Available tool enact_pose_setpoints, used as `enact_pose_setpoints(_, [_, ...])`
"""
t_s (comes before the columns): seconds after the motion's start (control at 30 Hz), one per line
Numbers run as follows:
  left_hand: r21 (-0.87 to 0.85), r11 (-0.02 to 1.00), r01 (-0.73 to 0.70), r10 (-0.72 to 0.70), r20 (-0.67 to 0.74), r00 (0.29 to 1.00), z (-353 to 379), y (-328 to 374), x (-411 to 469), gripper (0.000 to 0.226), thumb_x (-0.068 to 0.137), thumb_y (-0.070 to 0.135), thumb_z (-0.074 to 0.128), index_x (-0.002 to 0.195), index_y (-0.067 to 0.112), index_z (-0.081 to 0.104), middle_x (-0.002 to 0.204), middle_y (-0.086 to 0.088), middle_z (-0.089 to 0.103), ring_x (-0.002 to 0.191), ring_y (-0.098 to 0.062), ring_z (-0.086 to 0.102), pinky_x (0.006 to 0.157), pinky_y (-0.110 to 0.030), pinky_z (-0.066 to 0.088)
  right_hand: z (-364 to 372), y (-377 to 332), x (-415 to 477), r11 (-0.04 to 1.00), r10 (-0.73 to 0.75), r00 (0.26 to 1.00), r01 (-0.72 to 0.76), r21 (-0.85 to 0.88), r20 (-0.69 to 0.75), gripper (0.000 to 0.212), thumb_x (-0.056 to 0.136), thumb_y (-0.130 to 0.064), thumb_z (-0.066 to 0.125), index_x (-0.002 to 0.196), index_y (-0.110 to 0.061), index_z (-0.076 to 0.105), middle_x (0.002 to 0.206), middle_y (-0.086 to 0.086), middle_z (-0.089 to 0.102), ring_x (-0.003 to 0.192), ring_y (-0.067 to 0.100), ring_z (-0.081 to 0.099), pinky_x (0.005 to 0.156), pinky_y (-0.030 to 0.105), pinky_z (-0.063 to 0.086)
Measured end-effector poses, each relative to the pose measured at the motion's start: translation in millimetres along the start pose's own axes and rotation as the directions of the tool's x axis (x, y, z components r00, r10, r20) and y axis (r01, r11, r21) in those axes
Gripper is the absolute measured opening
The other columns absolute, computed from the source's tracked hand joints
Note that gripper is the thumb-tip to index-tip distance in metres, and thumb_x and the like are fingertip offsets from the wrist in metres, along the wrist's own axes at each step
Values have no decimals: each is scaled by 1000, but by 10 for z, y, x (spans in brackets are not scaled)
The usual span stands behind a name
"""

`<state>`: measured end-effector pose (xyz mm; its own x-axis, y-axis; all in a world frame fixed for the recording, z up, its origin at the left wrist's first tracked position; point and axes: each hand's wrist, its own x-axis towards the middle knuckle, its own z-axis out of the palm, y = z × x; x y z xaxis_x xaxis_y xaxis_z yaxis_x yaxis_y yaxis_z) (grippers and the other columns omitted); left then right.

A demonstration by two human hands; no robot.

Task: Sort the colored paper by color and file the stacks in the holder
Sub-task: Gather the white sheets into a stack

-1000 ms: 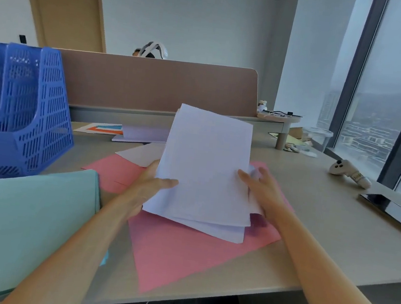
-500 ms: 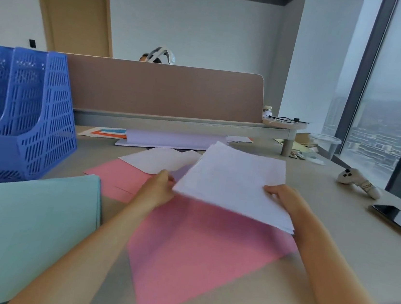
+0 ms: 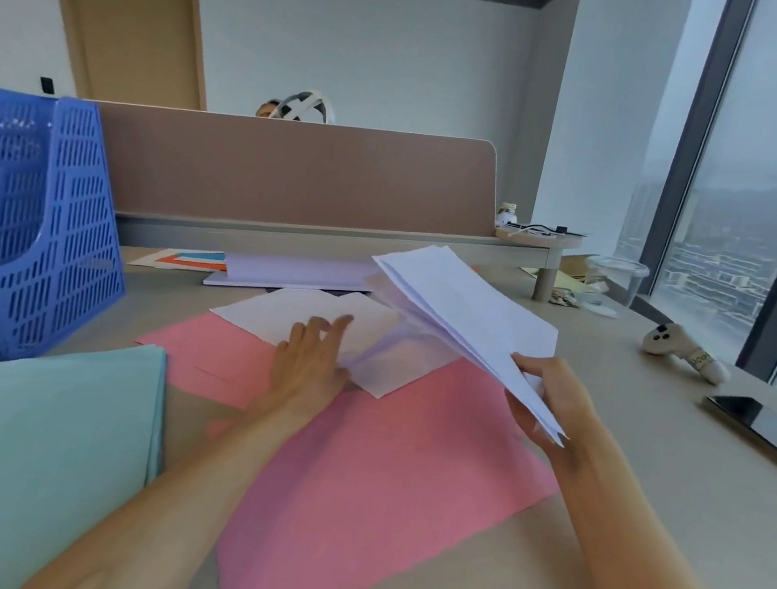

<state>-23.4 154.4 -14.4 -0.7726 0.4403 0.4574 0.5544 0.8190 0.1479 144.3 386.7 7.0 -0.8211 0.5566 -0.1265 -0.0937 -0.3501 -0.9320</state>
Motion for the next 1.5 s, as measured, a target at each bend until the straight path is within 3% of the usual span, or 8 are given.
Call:
enact_pose_setpoints(0.17, [30, 1000, -2, -3, 164, 986, 143, 63, 73, 41, 99, 32, 34, 138, 22, 40, 129, -5, 58, 120, -29, 39, 89, -39, 35, 75, -44, -144, 999, 16, 1000, -15, -37, 12, 14, 91, -16, 57, 83, -7, 64, 53, -1, 61, 40, 9, 55, 42, 19, 40])
enact_pose_setpoints(0.33, [69, 998, 5, -14, 135, 991, 119, 104, 113, 35, 100, 30, 38, 130, 15, 47, 118, -9, 62, 118, -29, 42, 84, -37, 38, 74, -72, -124, 1000, -5, 1000, 5, -15, -4, 15, 88, -22, 60, 95, -10, 63, 75, 3, 64, 64, 17, 61, 51, 27, 51])
enact_pose_setpoints(0.57, [334, 907, -256, 194, 210, 958, -118, 245, 50, 23, 94, 12, 46, 115, 5, 56, 112, -14, 59, 105, -29, 55, 69, -31, 36, 129, -106, -253, 974, -19, 999, 11, 225, 30, 15, 95, -14, 53, 87, -6, 63, 56, -2, 64, 41, 8, 57, 40, 17, 44])
enact_pose_setpoints(0.7, [166, 954, -251, 230, 135, 964, -188, 284, 2, 19, 91, 10, 45, 105, 8, 58, 101, -14, 61, 90, -31, 57, 69, -34, 44, 154, -129, -279, 968, 12, 998, -27, 251, 59, 16, 97, -14, 51, 88, -6, 61, 54, -1, 63, 39, 9, 57, 36, 15, 42])
enact_pose_setpoints(0.9, [-137, 987, -79, 122, 337, 934, -68, 301, 52, 52, 82, 62, 57, 113, 20, 56, 114, 3, 58, 107, -21, 54, 84, -32, 43, 124, -111, -259, 973, 35, 998, -44, 229, 44, 14, 96, -15, 53, 90, -6, 61, 53, -1, 62, 37, 9, 57, 36, 16, 42])
enact_pose_setpoints(1.03, [-41, 980, -196, 199, 246, 949, -40, 293, 69, 33, 94, 41, 47, 111, 14, 56, 111, -5, 62, 101, -28, 57, 81, -33, 46, 124, -105, -237, 977, 19, 999, -26, 214, 34, 14, 95, -15, 54, 93, -6, 64, 56, -1, 65, 40, 10, 59, 36, 17, 42])
enact_pose_setpoints(1.3, [236, 898, -371, 350, 124, 928, -203, 417, 60, 34, 89, 7, 42, 122, 11, 50, 106, -11, 60, 94, -34, 58, 70, -36, 43, 132, -89, -157, 990, 1, 1000, -1, 141, 1, 31, 91, -17, 59, 118, -2, 64, 103, 11, 72, 67, 20, 70, 48, 23, 51])
enact_pose_setpoints(1.5, [-189, 897, -400, 417, 60, 907, -593, -204, -240, 30, 85, 0, 49, 103, 15, 69, 106, 2, 69, 100, -16, 60, 87, -29, 46, 102, -194, -207, 993, -35, 999, 32, 112, 29, 31, 94, -20, 58, 119, -3, 63, 92, 7, 70, 57, 17, 68, 46, 23, 50])
